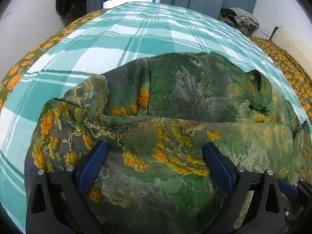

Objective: Fold large clothes

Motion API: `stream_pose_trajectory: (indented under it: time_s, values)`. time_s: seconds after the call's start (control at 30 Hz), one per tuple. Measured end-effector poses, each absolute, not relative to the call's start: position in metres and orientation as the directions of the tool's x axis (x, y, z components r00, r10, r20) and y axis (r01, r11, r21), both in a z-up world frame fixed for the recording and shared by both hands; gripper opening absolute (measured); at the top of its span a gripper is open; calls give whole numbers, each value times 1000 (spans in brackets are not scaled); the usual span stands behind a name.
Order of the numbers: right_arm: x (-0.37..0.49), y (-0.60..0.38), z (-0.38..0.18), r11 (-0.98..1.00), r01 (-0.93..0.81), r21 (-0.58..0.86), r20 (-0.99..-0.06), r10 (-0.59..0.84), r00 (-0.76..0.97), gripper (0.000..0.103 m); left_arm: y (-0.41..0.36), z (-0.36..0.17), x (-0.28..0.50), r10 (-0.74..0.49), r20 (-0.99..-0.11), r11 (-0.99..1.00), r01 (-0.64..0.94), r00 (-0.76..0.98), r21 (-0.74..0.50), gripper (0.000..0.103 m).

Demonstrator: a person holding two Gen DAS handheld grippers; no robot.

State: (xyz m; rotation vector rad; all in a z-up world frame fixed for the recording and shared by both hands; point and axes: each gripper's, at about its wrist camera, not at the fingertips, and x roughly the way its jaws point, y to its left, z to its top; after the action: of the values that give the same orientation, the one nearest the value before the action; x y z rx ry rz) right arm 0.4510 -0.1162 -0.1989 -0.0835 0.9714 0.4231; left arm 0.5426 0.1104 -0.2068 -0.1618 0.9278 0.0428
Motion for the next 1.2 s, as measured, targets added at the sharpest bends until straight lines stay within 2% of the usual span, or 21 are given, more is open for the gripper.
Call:
stream_pose_trajectory:
  time_s: [0.07, 0.23, 0.33, 0.37, 0.57, 0.7, 0.8, 1.0, 1.2]
  values:
    - [450, -118, -196, 916, -384, 119, -812, 313, 493, 41, 111, -193, 531, -25, -792, 987, -111, 610, -117, 99]
    - [423, -129, -163, 912, -394, 116, -790, 325, 520, 43, 115, -154, 469, -112, -756, 982, -44, 645, -183, 99]
    - [395, -151, -149, 919, -373, 128, -785, 324, 529, 54, 112, -143, 425, -118, -767, 987, -9, 631, -158, 99]
    - [387, -159, -147, 920, -367, 134, -784, 325, 529, 54, 111, -141, 409, -118, -775, 989, 2, 621, -150, 99]
    - [311, -218, -146, 942, -308, 131, -819, 278, 502, 54, 95, -154, 326, -131, -825, 991, 41, 550, -130, 99]
    - [257, -245, -158, 959, -263, 101, -847, 222, 484, 54, 86, -178, 287, -163, -870, 985, 20, 465, -174, 99]
    - [228, -256, -173, 968, -238, 84, -866, 189, 464, 55, 77, -187, 263, -119, -877, 992, 15, 466, -127, 99]
    - [202, -259, -183, 974, -216, 67, -845, 171, 507, 58, 61, -195, 252, -55, -883, 998, 55, 465, -34, 102]
    - [204, -254, -186, 977, -207, 55, -838, 158, 523, 60, 63, -197, 251, -47, -878, 999, 43, 476, -29, 102]
